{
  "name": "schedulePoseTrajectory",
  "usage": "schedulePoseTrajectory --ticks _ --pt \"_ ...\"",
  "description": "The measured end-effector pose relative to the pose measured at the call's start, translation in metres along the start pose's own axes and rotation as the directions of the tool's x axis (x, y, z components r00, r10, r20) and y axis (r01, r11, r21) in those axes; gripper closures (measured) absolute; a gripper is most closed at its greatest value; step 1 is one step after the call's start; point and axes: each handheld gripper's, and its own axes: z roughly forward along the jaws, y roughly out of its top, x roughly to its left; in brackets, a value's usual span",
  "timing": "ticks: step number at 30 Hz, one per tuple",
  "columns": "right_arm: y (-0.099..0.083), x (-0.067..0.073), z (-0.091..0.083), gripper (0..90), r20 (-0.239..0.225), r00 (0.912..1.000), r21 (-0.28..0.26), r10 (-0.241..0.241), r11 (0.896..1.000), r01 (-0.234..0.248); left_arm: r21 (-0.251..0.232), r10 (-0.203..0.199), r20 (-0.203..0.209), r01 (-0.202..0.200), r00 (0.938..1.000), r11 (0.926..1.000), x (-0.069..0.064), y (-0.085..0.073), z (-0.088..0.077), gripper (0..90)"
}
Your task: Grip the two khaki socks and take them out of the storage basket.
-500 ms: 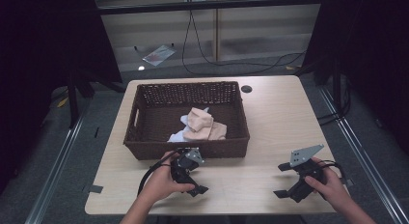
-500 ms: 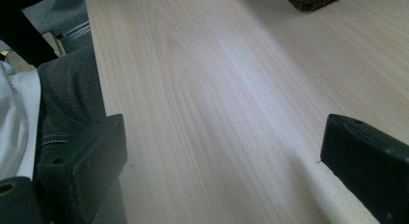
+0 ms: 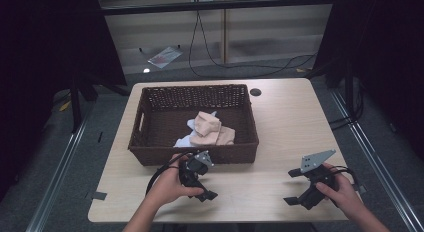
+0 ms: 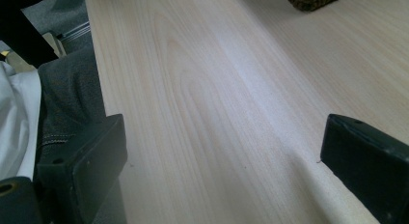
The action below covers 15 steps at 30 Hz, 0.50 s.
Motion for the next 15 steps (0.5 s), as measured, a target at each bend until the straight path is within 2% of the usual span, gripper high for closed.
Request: schedulePoseTrajectory --ticks 2,4,6,9,10,13,15 --pt "0.000 0.000 0.000 2.5 0.001 1.0000 -0.003 0.005 1.000 -0.005 -0.003 -0.012 0.014 0.012 0.9998 0.9999 0.000 0.002 -0.002 8.1" --pt "0.000 0.000 0.000 2.5 0.000 1.0000 -0.001 0.002 1.000 -0.002 0.012 0.003 0.019 -0.004 0.9998 0.9999 0.001 0.003 -0.003 8.0" --pt "-0.001 0.000 0.000 2.5 -0.006 1.0000 -0.003 0.004 1.000 -0.004 0.010 -0.016 0.027 0.016 0.9995 0.9998 0.001 0.004 -0.006 8.0" --pt "-0.001 0.000 0.000 2.5 -0.005 1.0000 -0.005 0.003 1.000 -0.003 0.030 -0.011 0.036 0.010 0.9993 0.9995 0.002 0.007 -0.009 8.0" --pt "0.000 0.000 0.000 2.5 -0.005 1.0000 -0.005 0.004 1.000 -0.004 0.030 -0.020 0.043 0.019 0.9989 0.9994 0.002 0.008 -0.009 8.1" --pt "0.000 0.000 0.001 2.5 -0.005 1.0000 -0.004 0.007 1.000 -0.007 0.045 -0.014 0.043 0.012 0.9990 0.9989 0.004 0.010 -0.011 8.0" --pt "0.000 0.000 0.001 2.5 0.000 1.0000 0.001 0.008 1.000 -0.008 0.051 -0.025 0.048 0.023 0.9985 0.9984 0.005 0.013 -0.015 8.0"
